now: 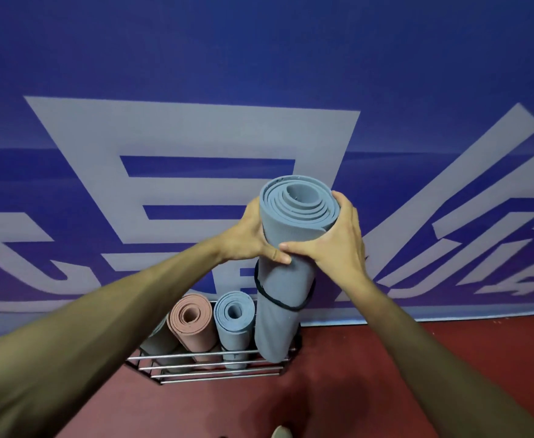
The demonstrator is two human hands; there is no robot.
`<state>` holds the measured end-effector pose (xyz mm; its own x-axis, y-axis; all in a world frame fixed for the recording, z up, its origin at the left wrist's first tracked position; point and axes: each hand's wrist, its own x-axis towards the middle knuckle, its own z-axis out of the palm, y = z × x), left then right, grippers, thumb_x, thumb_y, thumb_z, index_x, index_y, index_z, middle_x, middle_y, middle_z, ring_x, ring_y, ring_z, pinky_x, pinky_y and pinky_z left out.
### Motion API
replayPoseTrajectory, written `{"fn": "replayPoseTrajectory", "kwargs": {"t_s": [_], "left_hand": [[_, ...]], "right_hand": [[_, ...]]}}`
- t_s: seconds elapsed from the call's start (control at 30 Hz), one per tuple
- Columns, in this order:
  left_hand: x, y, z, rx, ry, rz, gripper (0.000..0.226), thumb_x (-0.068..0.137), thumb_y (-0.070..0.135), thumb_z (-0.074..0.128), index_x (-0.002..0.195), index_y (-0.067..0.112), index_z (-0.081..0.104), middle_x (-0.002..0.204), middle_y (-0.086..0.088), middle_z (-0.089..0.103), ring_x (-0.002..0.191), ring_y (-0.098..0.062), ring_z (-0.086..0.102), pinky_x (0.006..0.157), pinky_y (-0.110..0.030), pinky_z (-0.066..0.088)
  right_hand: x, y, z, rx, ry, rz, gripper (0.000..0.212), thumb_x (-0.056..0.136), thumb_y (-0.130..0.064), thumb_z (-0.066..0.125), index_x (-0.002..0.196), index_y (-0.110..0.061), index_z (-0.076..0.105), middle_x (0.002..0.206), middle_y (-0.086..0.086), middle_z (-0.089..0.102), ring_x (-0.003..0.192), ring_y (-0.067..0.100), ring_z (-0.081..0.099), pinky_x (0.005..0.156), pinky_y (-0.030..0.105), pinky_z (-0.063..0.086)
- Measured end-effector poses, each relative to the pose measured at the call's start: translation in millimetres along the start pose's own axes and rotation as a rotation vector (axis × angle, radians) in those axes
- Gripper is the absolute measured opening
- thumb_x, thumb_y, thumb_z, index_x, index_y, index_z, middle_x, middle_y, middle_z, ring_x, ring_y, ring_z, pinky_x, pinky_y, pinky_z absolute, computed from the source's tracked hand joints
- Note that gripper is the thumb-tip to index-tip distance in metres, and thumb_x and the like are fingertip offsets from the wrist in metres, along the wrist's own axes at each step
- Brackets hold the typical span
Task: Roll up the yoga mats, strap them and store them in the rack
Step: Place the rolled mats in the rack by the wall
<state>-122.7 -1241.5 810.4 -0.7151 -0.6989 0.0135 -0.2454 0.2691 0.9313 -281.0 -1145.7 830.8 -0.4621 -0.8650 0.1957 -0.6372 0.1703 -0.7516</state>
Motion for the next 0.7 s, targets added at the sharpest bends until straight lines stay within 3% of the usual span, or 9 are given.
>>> {"fn": "replayPoseTrajectory", "kwargs": {"t_s": [0.07, 0.17, 0.3, 0.37, 0.47, 0.6, 0.7], "left_hand": [[3.7, -1.4, 1.7, -0.046, 0.059, 0.060, 0.110, 0.049, 0.006, 0.094, 0.134, 0.025, 0.026, 0.134, 0.007, 0.043, 0.122, 0.011, 0.041, 0.102, -0.009, 0.033], [8.3, -10.2, -8.4, -0.081, 0.102, 0.009, 0.119, 0.044, 0.017, 0.098, 0.141, 0.020, 0.029, 0.135, 0.009, 0.048, 0.125, -0.001, 0.046, 0.106, -0.026, 0.041], [16.4, -8.9, -14.6, -0.109, 0.051, -0.058, 0.115, 0.044, 0.006, 0.095, 0.139, 0.018, 0.031, 0.133, 0.008, 0.050, 0.121, -0.004, 0.050, 0.100, -0.028, 0.048], [22.6, -2.2, -14.2, -0.114, 0.003, -0.062, 0.108, 0.047, -0.002, 0.092, 0.137, 0.017, 0.034, 0.132, 0.009, 0.050, 0.121, -0.005, 0.049, 0.098, -0.024, 0.048], [28.8, -3.2, -15.6, -0.115, -0.041, -0.071, 0.107, 0.050, -0.005, 0.089, 0.139, 0.019, 0.035, 0.133, 0.008, 0.050, 0.124, -0.005, 0.047, 0.096, -0.021, 0.047], [30.8, -9.7, -10.0, -0.122, -0.030, -0.071, 0.109, 0.051, -0.002, 0.090, 0.141, 0.030, 0.039, 0.133, 0.011, 0.053, 0.125, -0.007, 0.045, 0.097, -0.030, 0.048], [35.9, -7.0, -5.8, -0.127, -0.024, -0.052, 0.103, 0.053, -0.006, 0.087, 0.138, 0.030, 0.042, 0.128, 0.013, 0.056, 0.118, 0.002, 0.047, 0.086, -0.015, 0.049]], "right_hand": [[2.7, -0.8, 6.4, -0.003, -0.008, 0.020, 0.127, 0.036, -0.059, 0.089, 0.142, -0.034, 0.024, 0.141, -0.011, 0.038, 0.127, 0.015, 0.044, 0.096, 0.044, 0.044], [17.0, 6.1, -5.3, 0.037, -0.152, 0.047, 0.135, 0.043, -0.052, 0.091, 0.151, -0.026, 0.014, 0.139, -0.012, 0.031, 0.129, 0.013, 0.041, 0.103, 0.042, 0.042], [30.4, 25.6, -22.7, 0.090, -0.352, -0.012, 0.112, 0.051, -0.029, 0.094, 0.143, -0.028, 0.030, 0.127, -0.007, 0.031, 0.120, 0.007, 0.039, 0.107, 0.039, 0.040], [31.7, 33.4, -20.8, 0.176, -0.365, 0.029, 0.114, 0.051, -0.024, 0.095, 0.139, -0.025, 0.023, 0.130, -0.006, 0.035, 0.123, 0.007, 0.039, 0.109, 0.040, 0.039], [31.2, 41.7, -13.7, 0.241, -0.346, 0.054, 0.111, 0.051, -0.019, 0.095, 0.132, -0.024, 0.018, 0.121, -0.020, 0.044, 0.115, 0.002, 0.047, 0.108, 0.038, 0.041], [31.2, 49.5, -9.3, 0.239, -0.294, 0.024, 0.126, 0.040, -0.037, 0.095, 0.141, -0.033, 0.020, 0.123, -0.030, 0.047, 0.122, 0.001, 0.047, 0.106, 0.034, 0.040], [37.3, 52.8, -13.8, 0.246, -0.279, -0.014, 0.124, 0.041, -0.032, 0.097, 0.144, -0.031, 0.028, 0.122, -0.033, 0.052, 0.119, -0.007, 0.048, 0.102, 0.026, 0.041]]}}
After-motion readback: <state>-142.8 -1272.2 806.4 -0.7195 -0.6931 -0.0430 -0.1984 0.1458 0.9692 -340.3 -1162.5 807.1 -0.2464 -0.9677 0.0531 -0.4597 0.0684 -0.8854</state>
